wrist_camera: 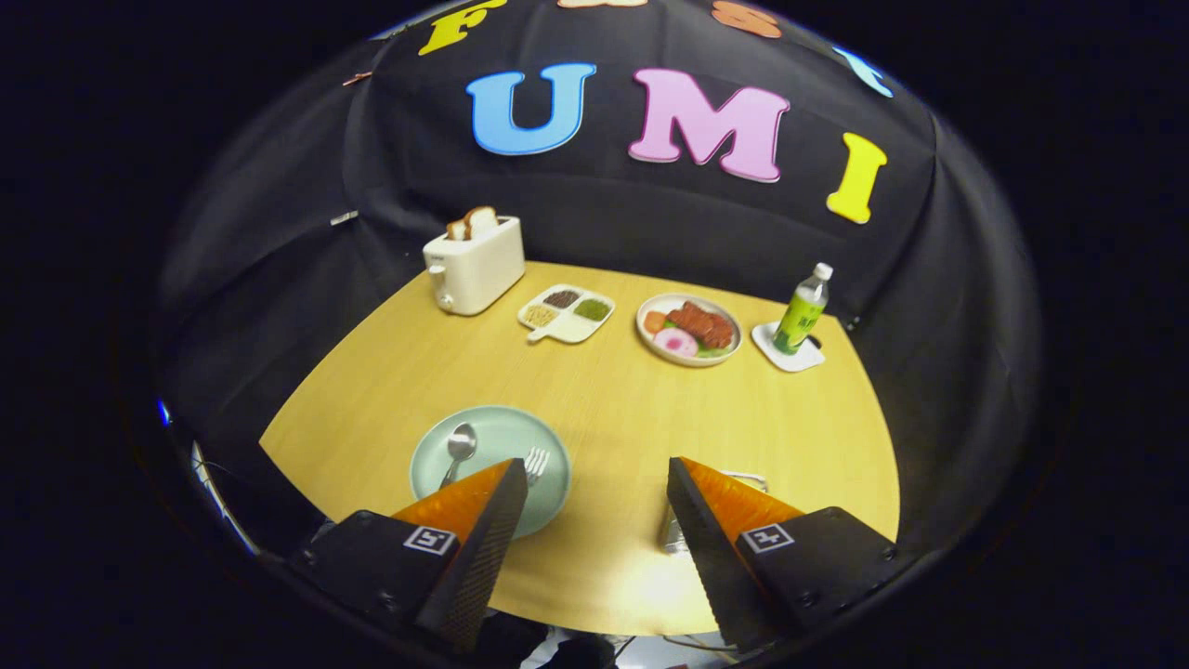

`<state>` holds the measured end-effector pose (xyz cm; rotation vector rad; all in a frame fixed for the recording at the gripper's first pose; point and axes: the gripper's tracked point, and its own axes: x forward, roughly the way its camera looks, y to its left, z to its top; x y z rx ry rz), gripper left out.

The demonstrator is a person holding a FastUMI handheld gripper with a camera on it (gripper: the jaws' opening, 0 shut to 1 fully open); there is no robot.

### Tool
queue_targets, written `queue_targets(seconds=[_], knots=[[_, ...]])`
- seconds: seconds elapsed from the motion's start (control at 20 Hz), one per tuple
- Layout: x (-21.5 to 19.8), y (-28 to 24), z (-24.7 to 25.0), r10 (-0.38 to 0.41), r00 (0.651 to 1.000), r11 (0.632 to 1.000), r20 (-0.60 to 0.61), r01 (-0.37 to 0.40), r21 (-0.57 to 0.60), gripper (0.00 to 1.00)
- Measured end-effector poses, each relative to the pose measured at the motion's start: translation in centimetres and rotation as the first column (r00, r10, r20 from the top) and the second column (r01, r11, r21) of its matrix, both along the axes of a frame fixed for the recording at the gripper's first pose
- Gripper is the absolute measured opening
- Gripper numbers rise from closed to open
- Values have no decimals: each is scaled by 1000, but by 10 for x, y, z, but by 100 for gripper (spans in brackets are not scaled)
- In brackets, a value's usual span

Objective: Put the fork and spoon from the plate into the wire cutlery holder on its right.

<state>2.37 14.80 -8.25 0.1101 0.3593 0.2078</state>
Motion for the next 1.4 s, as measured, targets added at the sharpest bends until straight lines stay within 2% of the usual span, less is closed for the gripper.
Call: queue_targets(seconds=[0.05, 0.15, 0.2, 0.25, 0.3, 0.35, 0.6, 0.8, 0.9, 1.05, 1.1, 1.2, 1.4], knots=[[2, 14, -8, 24, 999, 1000, -28, -23, 2, 93], [4, 42, -32, 63, 993, 998, -101, -64, 1, 82], [7, 54, -47, 76, 987, 997, -144, -77, 5, 70], [9, 65, -60, 87, 979, 996, -183, -85, 17, 63], [11, 75, -73, 92, 970, 996, -225, -88, 28, 50], [12, 84, -83, 99, 961, 995, -260, -91, 40, 48], [25, 112, -121, 80, 918, 996, -389, -54, 77, 53], [36, 120, -144, 44, 883, 998, -467, -20, 56, 54], [44, 120, -150, 15, 876, 999, -482, 6, 41, 52], [50, 122, -164, -14, 845, 997, -534, 50, 53, 39], [52, 114, -151, -44, 847, 994, -529, 88, 59, 28], [56, 118, -158, -26, 847, 993, -531, 81, 80, 10], [55, 119, -139, 8, 880, 995, -475, 38, 87, 8]])
